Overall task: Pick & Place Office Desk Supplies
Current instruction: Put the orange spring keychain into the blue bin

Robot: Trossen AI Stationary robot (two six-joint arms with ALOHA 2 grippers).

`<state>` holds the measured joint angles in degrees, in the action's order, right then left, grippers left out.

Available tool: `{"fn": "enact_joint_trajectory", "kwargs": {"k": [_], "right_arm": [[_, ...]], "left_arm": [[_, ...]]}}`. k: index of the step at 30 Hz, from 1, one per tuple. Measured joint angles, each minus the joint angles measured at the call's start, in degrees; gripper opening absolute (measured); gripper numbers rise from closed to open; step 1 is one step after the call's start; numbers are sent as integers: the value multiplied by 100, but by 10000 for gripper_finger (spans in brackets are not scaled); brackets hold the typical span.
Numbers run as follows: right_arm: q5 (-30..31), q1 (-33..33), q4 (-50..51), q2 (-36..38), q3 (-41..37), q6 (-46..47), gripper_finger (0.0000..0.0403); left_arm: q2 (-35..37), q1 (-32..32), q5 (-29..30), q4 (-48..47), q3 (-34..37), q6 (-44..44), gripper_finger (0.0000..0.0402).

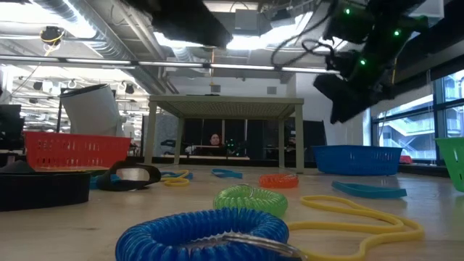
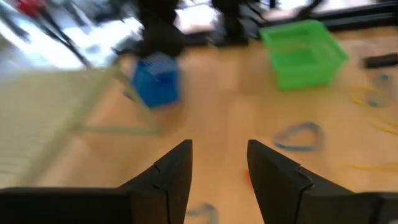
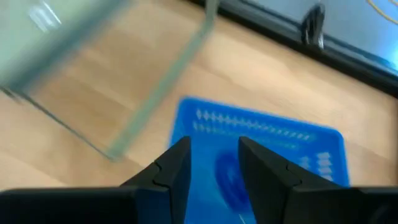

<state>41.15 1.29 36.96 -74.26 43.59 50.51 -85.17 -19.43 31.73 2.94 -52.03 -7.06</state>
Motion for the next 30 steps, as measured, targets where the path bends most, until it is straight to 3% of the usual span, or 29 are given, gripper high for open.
{"fn": "enact_joint_trajectory", "kwargs": {"k": [2, 5, 12, 18, 24, 30], "right_arm": [[203, -125, -362, -3, 0, 98, 135], [302, -454, -750, -153, 5, 177, 135], [672, -701, -1762, -232, 0, -1345, 135], [606, -705, -2030, -232, 2, -2214, 135], [609, -703, -2036, -230, 2, -2641, 135], [1227, -703, -2770, -229, 2, -3617, 135]], "left_arm": [[-2, 124, -353, -171, 0, -284, 145], [-2, 230, -395, -521, 0, -571, 144], [-2, 342, -164, -1450, 4, -1043, 143], [-2, 654, -170, -1631, 4, -1043, 145], [-2, 1037, -842, -1646, 4, -1483, 156], [-2, 1146, -924, -1643, 4, -1612, 163]]}}
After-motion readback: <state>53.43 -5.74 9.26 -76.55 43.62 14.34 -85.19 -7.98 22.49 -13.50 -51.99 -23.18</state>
